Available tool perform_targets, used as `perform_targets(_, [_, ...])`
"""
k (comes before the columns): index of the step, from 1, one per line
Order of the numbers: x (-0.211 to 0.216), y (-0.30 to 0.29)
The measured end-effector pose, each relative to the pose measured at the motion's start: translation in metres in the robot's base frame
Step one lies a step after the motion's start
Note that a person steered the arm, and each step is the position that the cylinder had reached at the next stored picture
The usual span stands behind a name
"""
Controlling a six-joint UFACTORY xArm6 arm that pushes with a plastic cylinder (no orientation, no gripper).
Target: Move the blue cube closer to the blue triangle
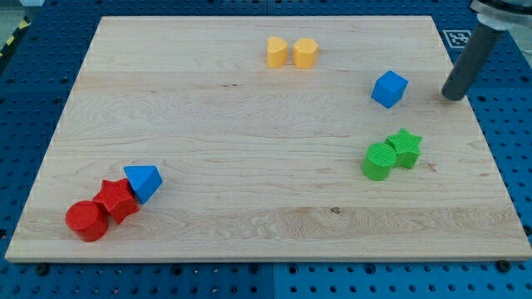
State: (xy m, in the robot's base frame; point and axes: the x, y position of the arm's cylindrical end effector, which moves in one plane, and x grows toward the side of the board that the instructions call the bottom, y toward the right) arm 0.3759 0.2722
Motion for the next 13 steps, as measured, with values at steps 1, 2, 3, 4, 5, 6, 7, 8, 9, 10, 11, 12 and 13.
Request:
perform_targets(1, [-0.012, -0.031])
perform_targets(2, [-0.014, -0.067])
perform_targets(3, [-0.012, -0.09])
perform_targets(4, [0.002, -0.103])
perform_targets(5, [0.021, -0.103])
perform_targets(6, [0.027, -0.103])
perform_targets(7, [0.038, -0.103])
perform_targets(8, [0.042, -0.107])
perform_targets(9, [0.042, -0.127])
perform_targets(10, [0.042, -0.154])
perform_targets(11, [0.049, -0.175])
perform_targets(12, [0.063, -0.196])
perform_targets(13, [0.082, -0.213])
